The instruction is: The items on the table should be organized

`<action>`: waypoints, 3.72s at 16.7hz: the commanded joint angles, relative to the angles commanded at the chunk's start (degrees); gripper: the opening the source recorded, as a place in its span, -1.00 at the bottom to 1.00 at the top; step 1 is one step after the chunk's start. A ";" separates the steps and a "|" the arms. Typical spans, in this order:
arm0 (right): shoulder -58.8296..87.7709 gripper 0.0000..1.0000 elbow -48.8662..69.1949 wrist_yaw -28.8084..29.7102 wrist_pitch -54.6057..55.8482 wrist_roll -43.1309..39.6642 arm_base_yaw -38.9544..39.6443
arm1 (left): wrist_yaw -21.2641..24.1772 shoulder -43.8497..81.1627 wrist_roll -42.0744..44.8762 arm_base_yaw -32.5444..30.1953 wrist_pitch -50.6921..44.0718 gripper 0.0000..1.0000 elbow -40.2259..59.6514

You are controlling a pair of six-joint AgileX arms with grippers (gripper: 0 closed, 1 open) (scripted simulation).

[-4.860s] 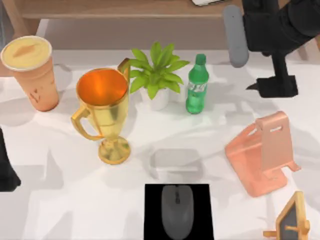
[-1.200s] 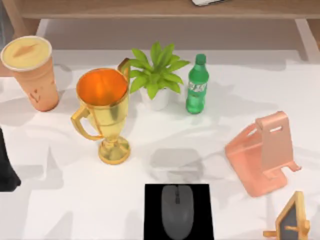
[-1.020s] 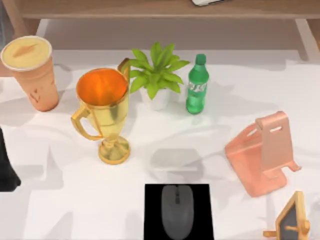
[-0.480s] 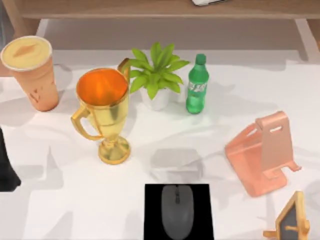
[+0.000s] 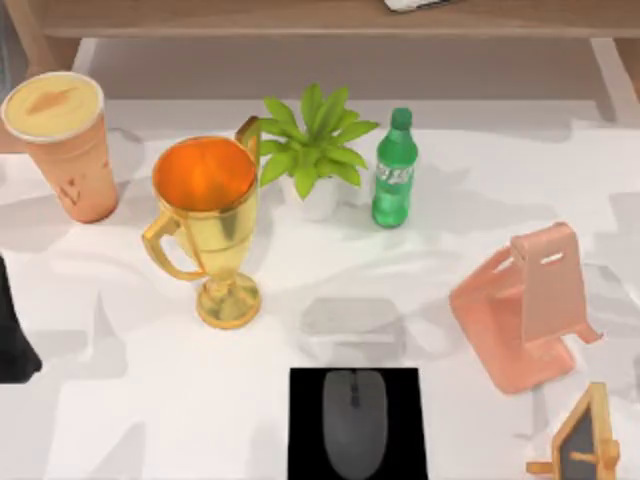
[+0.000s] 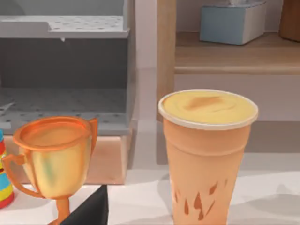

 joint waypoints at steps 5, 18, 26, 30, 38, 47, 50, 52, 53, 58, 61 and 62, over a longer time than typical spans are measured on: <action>-23.40 -1.00 -14.43 4.40 11.29 3.64 22.71 | 0.00 0.00 0.00 0.00 0.00 1.00 0.00; -39.53 -1.00 -26.41 7.90 21.36 5.84 39.20 | 0.00 0.00 0.00 0.00 0.00 1.00 0.00; -40.25 -1.00 -13.65 4.43 35.78 4.80 37.19 | 0.00 0.00 0.00 0.00 0.00 1.00 0.00; -34.80 -1.00 -17.73 3.08 39.25 4.33 36.87 | 0.00 0.00 0.00 0.00 0.00 1.00 0.00; -23.53 -1.00 -28.27 4.31 38.74 4.13 35.15 | 0.00 0.00 0.00 0.00 0.00 1.00 0.00; -23.53 -0.10 -28.27 4.31 38.74 4.13 35.15 | 0.00 0.00 0.00 0.00 0.00 1.00 0.00; -23.53 0.36 -28.27 4.31 38.74 4.13 35.15 | 0.00 0.00 0.00 0.00 0.00 1.00 0.00; -23.53 0.66 -28.27 4.31 38.74 4.13 35.15 | 0.00 0.00 0.00 0.00 0.00 1.00 0.00; -23.53 0.81 -28.27 4.31 38.74 4.13 35.15 | 0.00 0.00 0.00 0.00 0.00 1.00 0.00; -23.53 1.00 -28.27 4.31 38.74 4.13 35.15 | 0.00 0.00 0.00 0.00 0.00 1.00 0.00; -23.53 1.00 -28.27 4.31 38.74 4.13 35.15 | 0.00 0.00 0.00 0.00 0.00 1.00 0.00; -23.53 1.00 -28.27 4.31 38.74 4.13 35.15 | 0.00 0.00 0.00 0.00 0.00 1.00 0.00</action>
